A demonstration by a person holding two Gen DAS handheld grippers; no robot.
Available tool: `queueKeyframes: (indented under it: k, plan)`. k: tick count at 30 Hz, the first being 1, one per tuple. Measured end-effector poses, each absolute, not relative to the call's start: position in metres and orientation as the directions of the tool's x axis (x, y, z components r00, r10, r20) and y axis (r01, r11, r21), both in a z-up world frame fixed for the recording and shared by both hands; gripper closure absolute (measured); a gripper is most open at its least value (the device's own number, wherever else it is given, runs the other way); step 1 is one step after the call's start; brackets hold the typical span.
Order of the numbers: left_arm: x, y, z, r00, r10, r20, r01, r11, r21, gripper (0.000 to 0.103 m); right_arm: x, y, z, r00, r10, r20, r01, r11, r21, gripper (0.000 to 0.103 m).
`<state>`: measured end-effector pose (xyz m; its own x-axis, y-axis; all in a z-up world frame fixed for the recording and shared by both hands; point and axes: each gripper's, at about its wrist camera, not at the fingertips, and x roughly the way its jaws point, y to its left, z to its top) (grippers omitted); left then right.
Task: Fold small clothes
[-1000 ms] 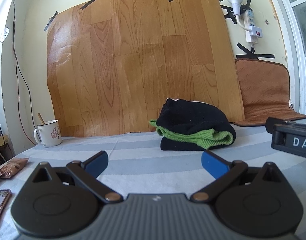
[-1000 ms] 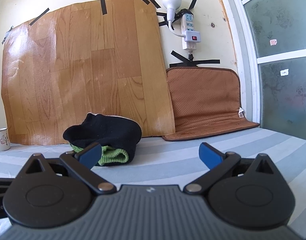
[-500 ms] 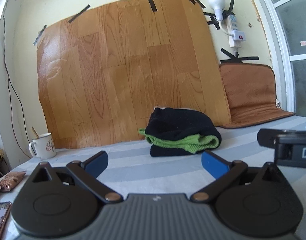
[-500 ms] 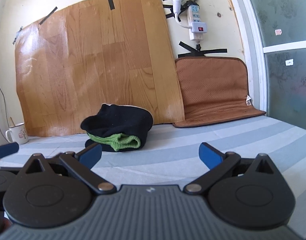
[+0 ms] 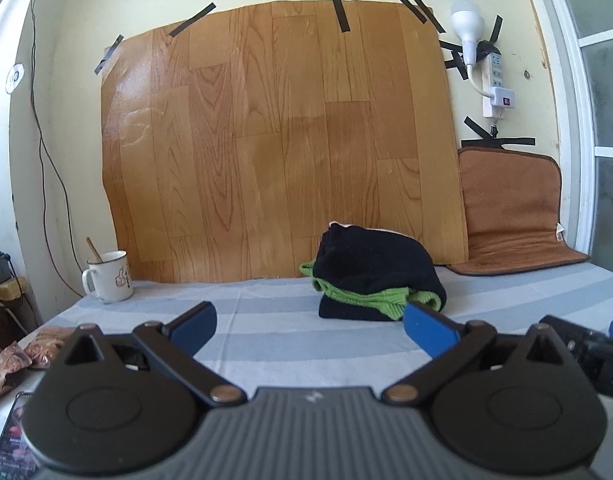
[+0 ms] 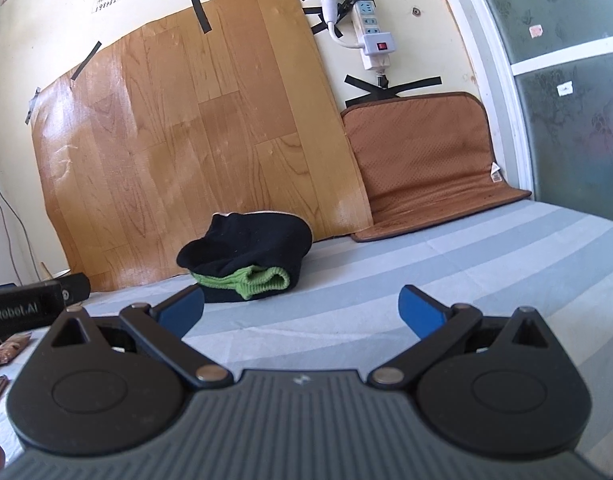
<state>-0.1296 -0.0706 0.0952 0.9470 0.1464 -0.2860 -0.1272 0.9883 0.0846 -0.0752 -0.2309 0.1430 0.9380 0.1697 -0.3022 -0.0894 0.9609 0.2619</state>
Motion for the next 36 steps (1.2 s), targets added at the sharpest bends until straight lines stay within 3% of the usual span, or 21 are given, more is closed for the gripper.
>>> queueKeyframes:
  k: [7,13,17,36]
  plan:
    - [-0.135,-0.077,0.101,0.936,0.16,-0.313,-0.132,0.985,0.108,0.0,-0.078,-0.234,0.142,0.927,0.201,-0.318,-0.102,0.948,0.301,0.0]
    - [-0.12,-0.081,0.084,0.878,0.185,-0.441,-0.126,0.979,0.161,0.0,-0.076,-0.228,0.138,0.896,0.246,-0.37,-0.127,0.939,0.319,0.0]
    - [-0.117,-0.077,0.08,0.855,0.208,-0.475,-0.145,0.975,0.167,0.0,-0.079,-0.227,0.137,0.891,0.257,-0.374,-0.137,0.938,0.32,0.0]
    - [-0.111,-0.084,0.075,0.819,0.277,-0.503,-0.177,0.955,0.237,0.0,-0.079,-0.239,0.132,0.885,0.267,-0.381,-0.122,0.924,0.363,0.0]
